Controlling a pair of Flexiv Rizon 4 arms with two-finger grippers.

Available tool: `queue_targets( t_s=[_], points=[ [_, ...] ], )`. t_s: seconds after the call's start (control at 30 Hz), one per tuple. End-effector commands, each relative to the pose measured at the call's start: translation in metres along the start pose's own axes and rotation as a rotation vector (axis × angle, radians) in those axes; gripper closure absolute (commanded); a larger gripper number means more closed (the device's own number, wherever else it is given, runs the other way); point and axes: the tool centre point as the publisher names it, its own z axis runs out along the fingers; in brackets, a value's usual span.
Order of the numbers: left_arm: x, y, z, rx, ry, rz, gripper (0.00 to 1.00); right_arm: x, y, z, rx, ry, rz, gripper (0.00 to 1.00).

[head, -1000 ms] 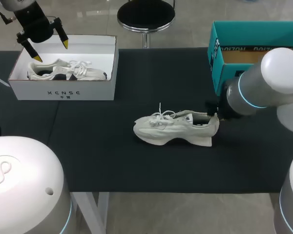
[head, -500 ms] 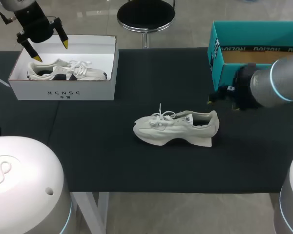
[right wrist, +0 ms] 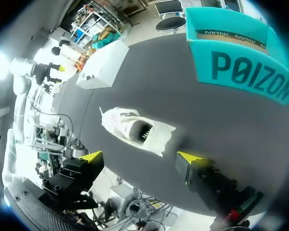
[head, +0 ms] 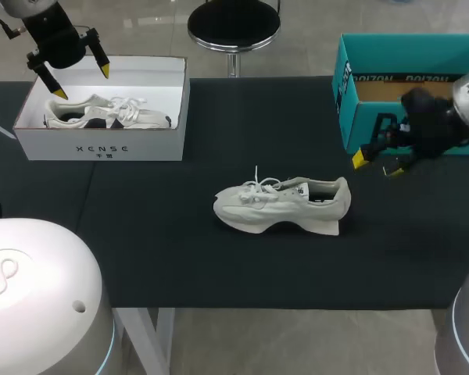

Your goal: Take the shoe out of the shoebox, open the shoe tongue, remove and reinsert the insole, then place the shoe into the shoebox

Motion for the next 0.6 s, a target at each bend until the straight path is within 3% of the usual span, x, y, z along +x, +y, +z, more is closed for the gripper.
queue_targets(
  t_s=[0.03, 0.47, 0.6],
  points=[
    [0.0, -0.001, 0.0, -0.003, 0.001, 0.001, 0.0, -0.006, 0.005, -0.005, 0.374, 0.37, -0.135, 0.0],
    [0.0, -0.001, 0.0, -0.003, 0.001, 0.001, 0.0, -0.006, 0.005, -0.005, 0.374, 0.37, -0.135, 0.0],
    [0.0, -0.001, 0.0, -0.003, 0.001, 0.001, 0.0, -0.008, 0.0, -0.026, 0.437, 0.285, -0.185, 0.0]
  ],
)
